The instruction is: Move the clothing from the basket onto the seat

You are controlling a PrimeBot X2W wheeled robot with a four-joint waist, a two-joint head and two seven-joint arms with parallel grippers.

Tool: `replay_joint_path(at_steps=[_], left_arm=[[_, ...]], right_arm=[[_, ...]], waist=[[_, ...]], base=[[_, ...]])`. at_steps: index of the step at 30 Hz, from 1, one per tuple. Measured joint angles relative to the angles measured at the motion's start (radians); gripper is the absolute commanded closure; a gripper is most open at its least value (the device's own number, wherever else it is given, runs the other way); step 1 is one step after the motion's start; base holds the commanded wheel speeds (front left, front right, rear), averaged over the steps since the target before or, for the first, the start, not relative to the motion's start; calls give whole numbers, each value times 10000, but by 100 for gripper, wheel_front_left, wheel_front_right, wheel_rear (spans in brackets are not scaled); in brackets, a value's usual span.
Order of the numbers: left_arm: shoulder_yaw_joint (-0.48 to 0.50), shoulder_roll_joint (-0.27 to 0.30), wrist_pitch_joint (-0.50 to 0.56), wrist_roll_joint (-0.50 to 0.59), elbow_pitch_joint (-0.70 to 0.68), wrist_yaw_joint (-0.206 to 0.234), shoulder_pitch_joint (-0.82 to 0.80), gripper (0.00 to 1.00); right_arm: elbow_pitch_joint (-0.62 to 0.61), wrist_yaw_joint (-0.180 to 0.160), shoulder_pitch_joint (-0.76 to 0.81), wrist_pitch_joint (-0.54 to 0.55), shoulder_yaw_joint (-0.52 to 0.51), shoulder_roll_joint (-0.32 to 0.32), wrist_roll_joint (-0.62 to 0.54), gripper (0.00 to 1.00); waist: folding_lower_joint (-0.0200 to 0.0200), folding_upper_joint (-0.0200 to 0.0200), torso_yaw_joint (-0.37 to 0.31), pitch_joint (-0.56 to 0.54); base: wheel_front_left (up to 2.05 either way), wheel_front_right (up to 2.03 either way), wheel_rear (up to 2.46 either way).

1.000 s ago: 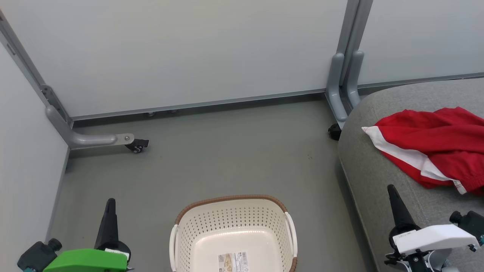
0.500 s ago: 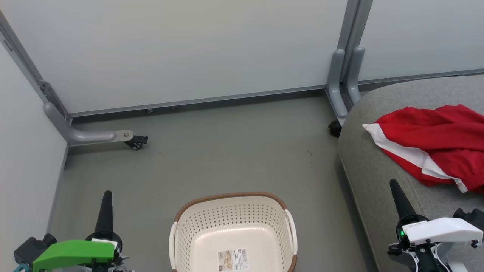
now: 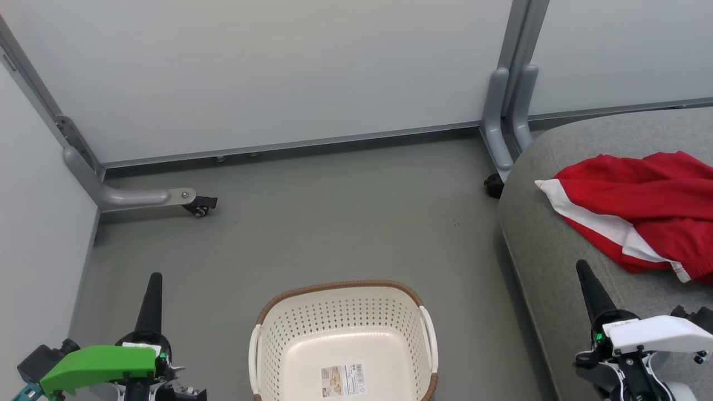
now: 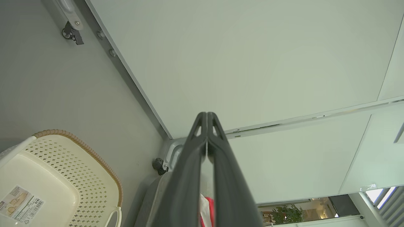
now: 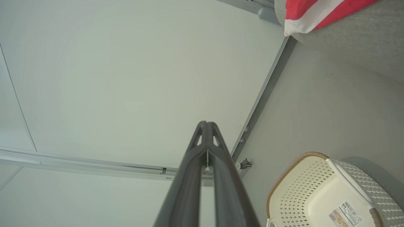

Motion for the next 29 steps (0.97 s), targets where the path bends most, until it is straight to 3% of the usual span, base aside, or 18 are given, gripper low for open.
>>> replay_joint_path(at_steps=[29], left_arm=[[343, -21, 616, -2123, 389, -52, -593, 100]], right_arm=[[330, 0, -425, 617, -334, 21, 2065, 100]], waist=[[0, 0, 11, 204]], base=[[0, 0, 0]])
